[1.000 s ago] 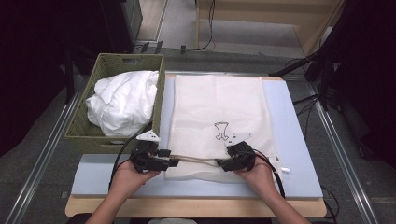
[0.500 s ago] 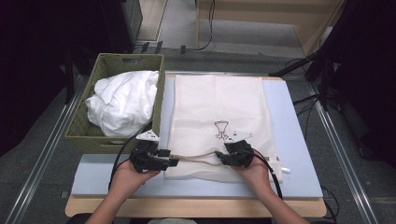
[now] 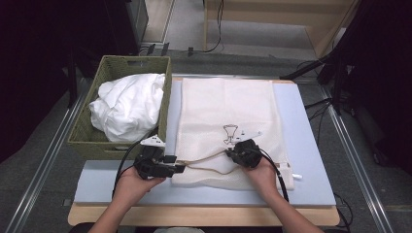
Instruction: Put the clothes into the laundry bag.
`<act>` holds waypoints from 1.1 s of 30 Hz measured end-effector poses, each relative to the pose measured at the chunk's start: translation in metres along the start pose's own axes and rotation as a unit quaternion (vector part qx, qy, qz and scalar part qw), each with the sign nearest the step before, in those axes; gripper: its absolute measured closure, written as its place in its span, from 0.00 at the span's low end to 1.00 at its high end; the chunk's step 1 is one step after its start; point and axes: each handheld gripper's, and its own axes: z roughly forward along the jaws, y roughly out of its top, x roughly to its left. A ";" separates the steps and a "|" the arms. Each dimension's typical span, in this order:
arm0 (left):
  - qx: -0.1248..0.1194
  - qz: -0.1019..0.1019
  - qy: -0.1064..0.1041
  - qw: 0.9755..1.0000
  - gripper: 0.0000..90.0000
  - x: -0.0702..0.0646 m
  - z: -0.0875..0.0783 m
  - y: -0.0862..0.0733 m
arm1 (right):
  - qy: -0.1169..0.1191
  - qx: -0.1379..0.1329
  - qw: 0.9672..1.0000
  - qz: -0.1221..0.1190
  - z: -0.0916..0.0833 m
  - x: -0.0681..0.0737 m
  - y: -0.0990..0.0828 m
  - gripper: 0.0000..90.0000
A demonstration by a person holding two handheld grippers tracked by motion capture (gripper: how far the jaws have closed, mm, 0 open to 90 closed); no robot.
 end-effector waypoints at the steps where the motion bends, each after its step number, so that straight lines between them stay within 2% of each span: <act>1: -0.001 -0.001 0.001 1.000 0.50 0.000 0.000 0.000 | 0.007 0.003 1.000 0.003 -0.001 -0.001 0.002 0.97; 7: -0.001 -0.002 -0.003 1.000 0.50 0.001 -0.001 -0.002 | 0.017 -0.024 0.999 0.023 -0.017 -0.004 0.014 0.97; 10: -0.002 -0.005 -0.002 1.000 0.49 0.002 -0.002 -0.003 | 0.024 -0.034 0.999 0.022 -0.024 -0.005 0.020 0.97; 18: -0.006 -0.017 -0.002 1.000 0.48 0.006 -0.006 -0.006 | 0.052 -0.066 0.996 0.042 -0.042 -0.013 0.031 0.96; 25: -0.007 -0.023 0.003 1.000 0.48 0.006 -0.009 -0.009 | 0.073 -0.094 0.992 0.052 -0.057 -0.017 0.038 0.96; 29: -0.013 -0.028 0.000 1.000 0.47 0.007 -0.012 -0.009 | 0.103 -0.124 0.985 0.059 -0.063 -0.017 0.039 0.96; 33: -0.011 -0.025 0.003 1.000 0.48 0.007 -0.015 -0.009 | 0.098 -0.113 0.988 0.047 -0.063 -0.013 0.039 0.95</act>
